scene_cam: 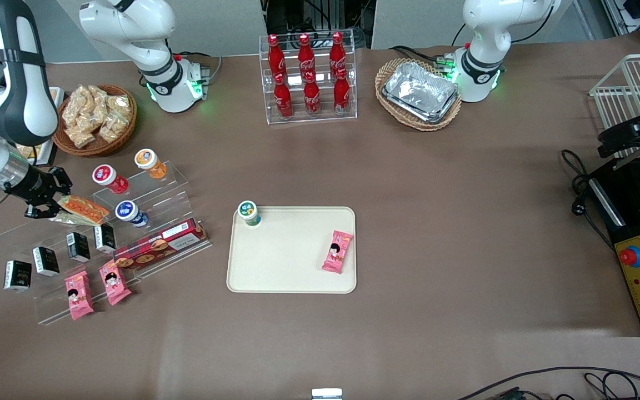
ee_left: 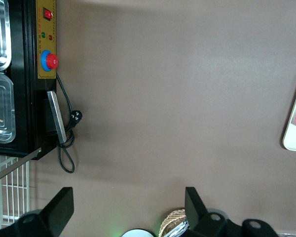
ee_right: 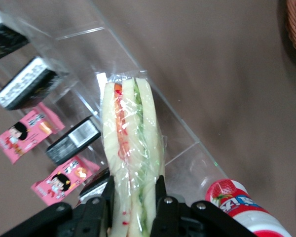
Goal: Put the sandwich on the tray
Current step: 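Close the right gripper on the wrapped sandwich's crust edge, then lift the sandwich off the rack and carry it over the cream tray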
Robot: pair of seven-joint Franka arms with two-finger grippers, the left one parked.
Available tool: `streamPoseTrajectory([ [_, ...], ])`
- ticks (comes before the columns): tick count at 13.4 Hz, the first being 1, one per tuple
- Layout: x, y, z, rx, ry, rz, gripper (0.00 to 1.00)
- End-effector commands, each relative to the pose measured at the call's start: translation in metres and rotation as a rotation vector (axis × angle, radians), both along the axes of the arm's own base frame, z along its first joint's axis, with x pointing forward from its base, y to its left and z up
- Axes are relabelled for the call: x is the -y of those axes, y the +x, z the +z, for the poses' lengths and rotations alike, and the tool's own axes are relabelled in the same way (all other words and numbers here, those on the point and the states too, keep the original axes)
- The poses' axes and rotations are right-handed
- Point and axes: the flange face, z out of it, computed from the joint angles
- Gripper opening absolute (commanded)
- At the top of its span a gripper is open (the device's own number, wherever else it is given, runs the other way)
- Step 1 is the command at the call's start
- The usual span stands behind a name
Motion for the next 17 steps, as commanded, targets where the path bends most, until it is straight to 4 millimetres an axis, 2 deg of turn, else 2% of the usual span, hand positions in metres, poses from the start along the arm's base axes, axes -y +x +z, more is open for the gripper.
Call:
streamPoseTrajectory([
  [1,0.001,0.003,0.051,0.041,-0.014,0.109,0.28],
  [3,-0.001,0.014,0.086,0.031,-0.015,0.173,0.28],
  [5,-0.024,0.028,0.120,0.020,-0.012,0.227,0.28],
  [9,-0.091,0.043,0.157,0.005,0.009,0.312,0.28],
  [12,-0.149,0.052,0.174,0.032,0.051,0.256,0.28],
  [13,-0.171,0.056,0.174,0.030,0.059,0.245,0.28],
  [17,-0.277,0.083,0.156,0.001,0.046,0.197,0.28],
])
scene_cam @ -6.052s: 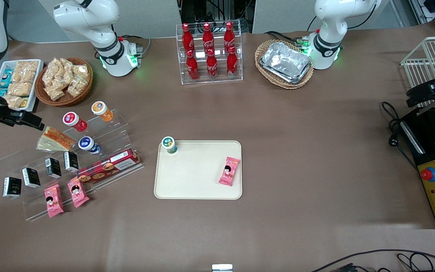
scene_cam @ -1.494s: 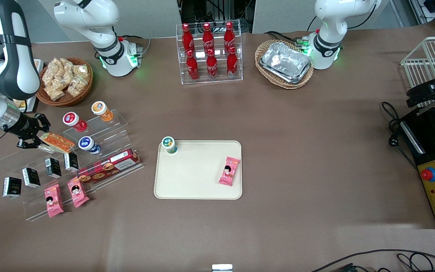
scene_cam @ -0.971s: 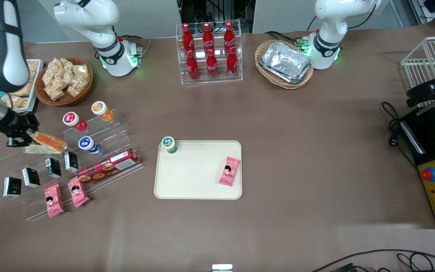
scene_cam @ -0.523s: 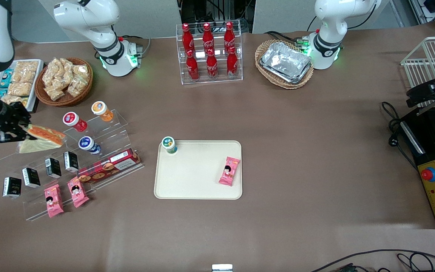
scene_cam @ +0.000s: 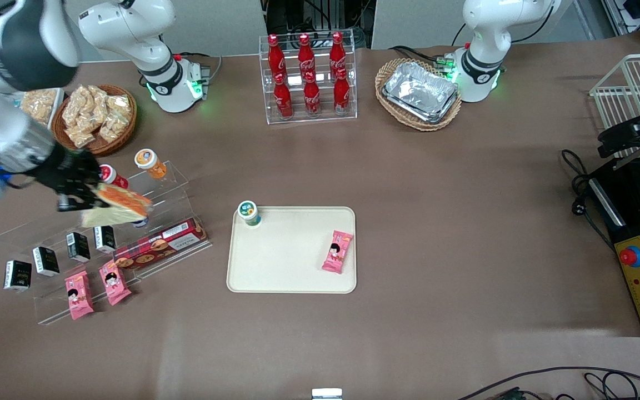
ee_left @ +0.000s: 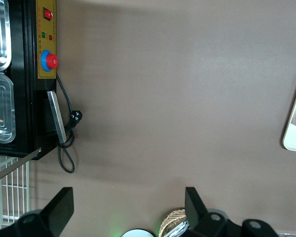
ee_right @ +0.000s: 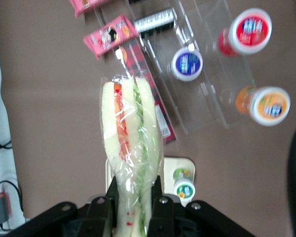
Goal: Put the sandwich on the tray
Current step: 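Lift the sandwich off the rack and carry it over the cream tray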
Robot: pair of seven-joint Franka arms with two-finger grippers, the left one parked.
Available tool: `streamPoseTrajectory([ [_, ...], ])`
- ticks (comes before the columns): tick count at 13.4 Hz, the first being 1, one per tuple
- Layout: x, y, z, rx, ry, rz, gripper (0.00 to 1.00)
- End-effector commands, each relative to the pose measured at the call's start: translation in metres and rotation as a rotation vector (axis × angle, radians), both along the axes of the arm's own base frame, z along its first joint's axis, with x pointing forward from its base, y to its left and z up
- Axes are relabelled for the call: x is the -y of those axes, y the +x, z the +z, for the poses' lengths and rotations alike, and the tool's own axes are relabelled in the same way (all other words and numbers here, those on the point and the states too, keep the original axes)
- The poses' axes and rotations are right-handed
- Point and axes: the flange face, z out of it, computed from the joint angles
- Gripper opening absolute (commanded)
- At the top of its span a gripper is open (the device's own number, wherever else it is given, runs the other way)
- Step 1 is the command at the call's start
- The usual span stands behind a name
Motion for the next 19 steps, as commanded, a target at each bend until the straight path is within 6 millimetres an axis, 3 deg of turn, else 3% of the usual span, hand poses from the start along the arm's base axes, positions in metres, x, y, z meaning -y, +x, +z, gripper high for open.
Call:
streamPoseTrajectory([
  [1,-0.078,0.032,-0.022,-0.042,-0.009,-0.034,0.28],
  [4,-0.128,0.053,-0.051,-0.079,0.057,-0.070,0.28],
  [6,-0.173,0.061,-0.069,-0.057,0.065,-0.078,0.28],
  [10,-0.247,0.071,-0.124,0.001,0.058,-0.137,0.28],
  [13,-0.279,0.073,-0.164,0.044,0.061,-0.142,0.28],
  [16,-0.297,0.075,-0.203,0.077,0.069,-0.175,0.29],
  [19,-0.301,0.079,-0.239,0.088,0.059,-0.178,0.29],
])
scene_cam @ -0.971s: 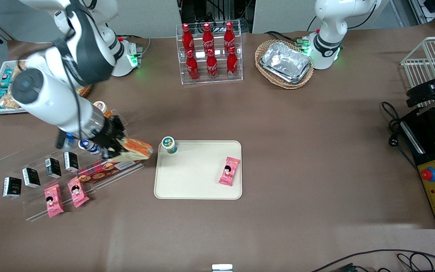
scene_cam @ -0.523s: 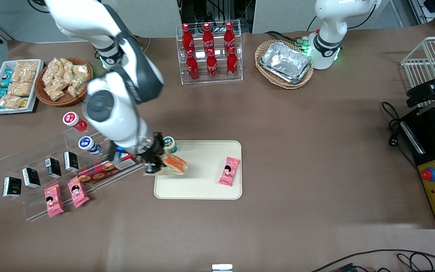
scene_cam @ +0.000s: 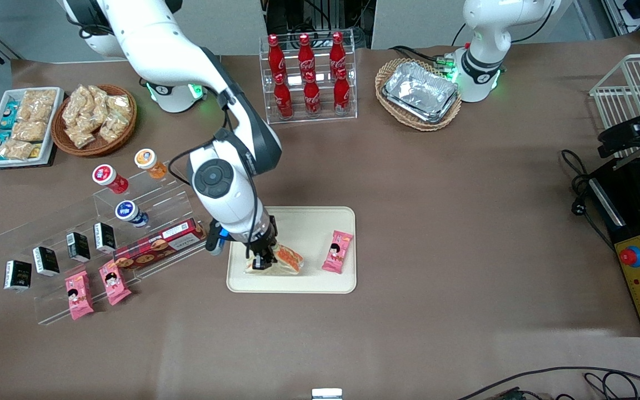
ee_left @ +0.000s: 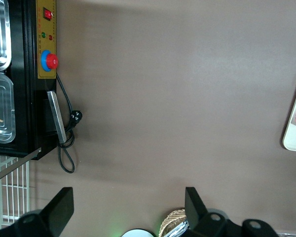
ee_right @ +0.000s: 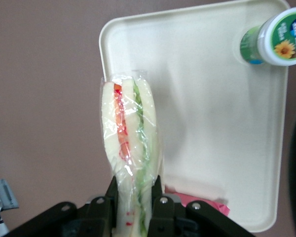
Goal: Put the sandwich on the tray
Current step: 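Lower the sandwich onto the tray and open the right gripper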
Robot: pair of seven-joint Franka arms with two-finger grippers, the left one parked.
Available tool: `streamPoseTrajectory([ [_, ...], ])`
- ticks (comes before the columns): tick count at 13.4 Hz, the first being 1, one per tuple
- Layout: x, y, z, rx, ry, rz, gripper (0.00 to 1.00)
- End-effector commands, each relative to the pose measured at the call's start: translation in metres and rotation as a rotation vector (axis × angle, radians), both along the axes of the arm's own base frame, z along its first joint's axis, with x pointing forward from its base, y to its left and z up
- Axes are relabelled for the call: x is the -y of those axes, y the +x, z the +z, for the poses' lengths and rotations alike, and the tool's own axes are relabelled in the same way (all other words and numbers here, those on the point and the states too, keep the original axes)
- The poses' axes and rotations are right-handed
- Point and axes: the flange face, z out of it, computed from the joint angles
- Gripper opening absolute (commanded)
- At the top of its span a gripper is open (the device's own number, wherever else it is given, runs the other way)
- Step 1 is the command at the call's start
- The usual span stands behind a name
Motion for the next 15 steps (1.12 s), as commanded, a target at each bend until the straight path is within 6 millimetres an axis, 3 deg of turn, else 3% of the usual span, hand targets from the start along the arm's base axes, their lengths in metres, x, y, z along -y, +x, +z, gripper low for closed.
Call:
streamPoseTrajectory([
  [1,-0.007,0.014,-0.034,0.034,0.016,-0.032,0.29],
  [3,-0.008,0.016,-0.053,0.053,0.030,-0.044,0.29],
  [11,-0.029,0.006,-0.085,0.097,0.036,-0.019,0.29],
  [15,-0.027,0.002,-0.095,0.081,0.026,-0.016,0.29],
])
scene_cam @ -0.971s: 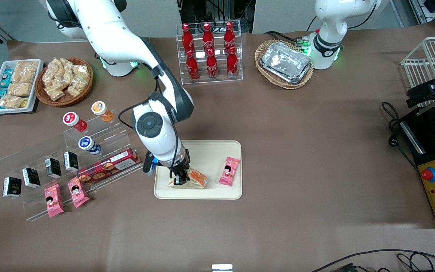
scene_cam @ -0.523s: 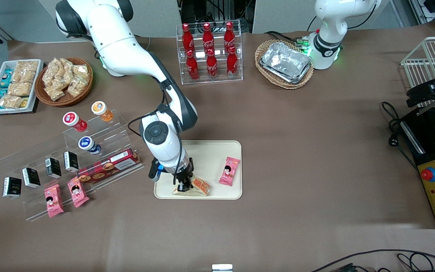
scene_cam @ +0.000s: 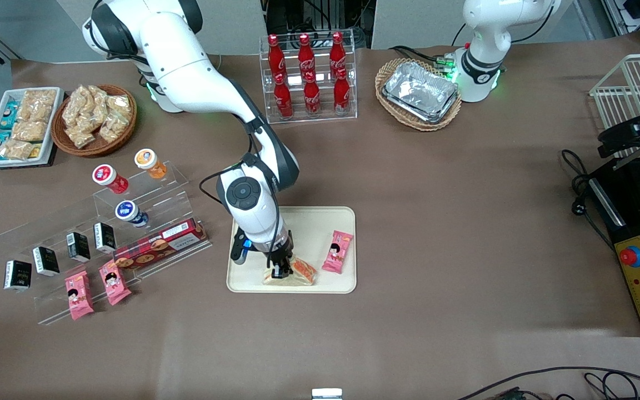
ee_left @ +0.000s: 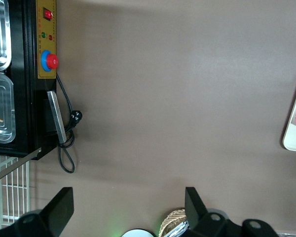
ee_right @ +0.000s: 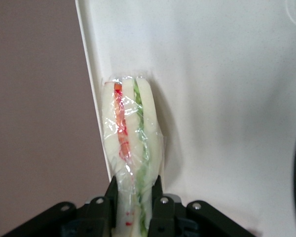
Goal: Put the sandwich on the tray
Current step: 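Lower the sandwich onto the tray and open the right gripper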
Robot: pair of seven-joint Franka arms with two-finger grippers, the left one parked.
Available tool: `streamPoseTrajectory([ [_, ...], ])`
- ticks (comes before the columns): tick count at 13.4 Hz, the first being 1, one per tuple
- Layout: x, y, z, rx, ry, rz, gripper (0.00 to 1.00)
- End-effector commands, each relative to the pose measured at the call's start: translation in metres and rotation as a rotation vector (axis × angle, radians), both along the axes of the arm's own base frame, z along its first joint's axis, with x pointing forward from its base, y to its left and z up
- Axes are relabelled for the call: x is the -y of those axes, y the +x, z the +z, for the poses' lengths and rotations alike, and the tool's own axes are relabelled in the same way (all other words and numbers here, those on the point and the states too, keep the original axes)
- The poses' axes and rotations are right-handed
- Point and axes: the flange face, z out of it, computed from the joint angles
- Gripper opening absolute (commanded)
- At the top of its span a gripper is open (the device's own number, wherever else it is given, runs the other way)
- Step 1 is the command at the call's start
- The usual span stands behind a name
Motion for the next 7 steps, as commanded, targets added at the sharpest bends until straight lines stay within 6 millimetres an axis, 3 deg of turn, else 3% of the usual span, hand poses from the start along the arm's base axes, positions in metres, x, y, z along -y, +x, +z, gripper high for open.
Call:
streamPoseTrajectory([
  [1,-0.004,0.000,-0.008,0.002,0.017,-0.012,0.29],
  [5,-0.002,0.000,-0.018,-0.007,0.005,-0.007,0.31],
  [6,-0.003,-0.001,-0.021,-0.010,0.004,-0.013,0.46],
  [7,-0.002,0.000,-0.022,-0.010,0.005,-0.017,0.69],
])
